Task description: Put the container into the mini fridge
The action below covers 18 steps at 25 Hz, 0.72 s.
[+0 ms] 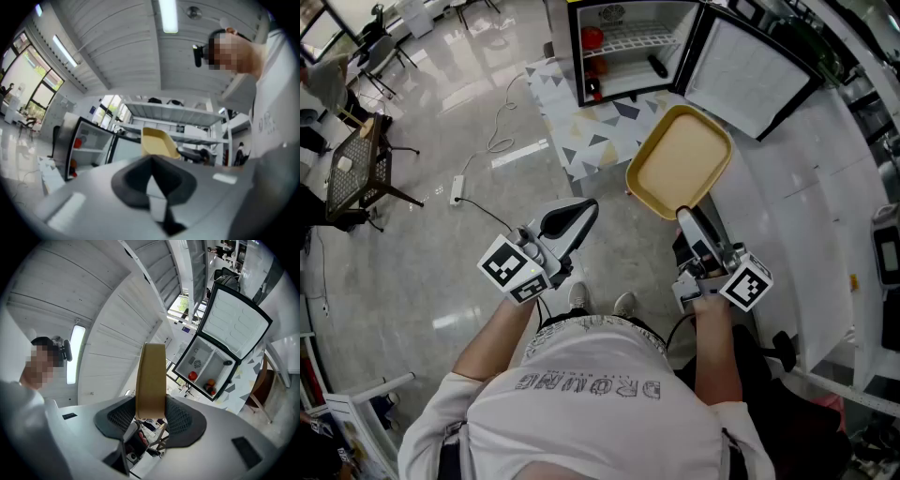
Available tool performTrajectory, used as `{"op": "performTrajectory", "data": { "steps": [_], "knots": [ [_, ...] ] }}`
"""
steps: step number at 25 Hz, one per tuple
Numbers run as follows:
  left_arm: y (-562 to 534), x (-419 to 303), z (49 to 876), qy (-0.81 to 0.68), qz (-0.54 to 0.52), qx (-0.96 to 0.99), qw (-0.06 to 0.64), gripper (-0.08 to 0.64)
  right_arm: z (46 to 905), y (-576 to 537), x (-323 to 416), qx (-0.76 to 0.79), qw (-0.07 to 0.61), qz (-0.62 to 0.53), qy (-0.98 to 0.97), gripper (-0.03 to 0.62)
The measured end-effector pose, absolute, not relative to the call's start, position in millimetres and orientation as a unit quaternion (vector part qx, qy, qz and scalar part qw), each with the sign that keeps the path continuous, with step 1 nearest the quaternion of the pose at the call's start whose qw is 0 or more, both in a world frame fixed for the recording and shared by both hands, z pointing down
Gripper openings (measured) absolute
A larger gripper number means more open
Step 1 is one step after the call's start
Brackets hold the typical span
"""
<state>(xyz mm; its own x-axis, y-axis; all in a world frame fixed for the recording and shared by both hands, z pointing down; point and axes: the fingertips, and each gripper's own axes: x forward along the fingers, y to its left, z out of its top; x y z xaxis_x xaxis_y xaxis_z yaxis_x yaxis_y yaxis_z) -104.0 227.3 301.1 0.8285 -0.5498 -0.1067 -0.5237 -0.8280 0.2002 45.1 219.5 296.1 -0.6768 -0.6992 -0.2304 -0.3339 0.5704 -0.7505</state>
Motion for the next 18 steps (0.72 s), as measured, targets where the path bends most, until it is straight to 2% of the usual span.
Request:
{"op": "performTrajectory", "data": {
  "steps": [18],
  "knots": [
    [237, -77, 303, -0.286, -0.082, 0.951, 0.079, 0.006, 301, 224, 73, -0.307, 0.265, -0.356, 0.842, 0.189]
  ]
}}
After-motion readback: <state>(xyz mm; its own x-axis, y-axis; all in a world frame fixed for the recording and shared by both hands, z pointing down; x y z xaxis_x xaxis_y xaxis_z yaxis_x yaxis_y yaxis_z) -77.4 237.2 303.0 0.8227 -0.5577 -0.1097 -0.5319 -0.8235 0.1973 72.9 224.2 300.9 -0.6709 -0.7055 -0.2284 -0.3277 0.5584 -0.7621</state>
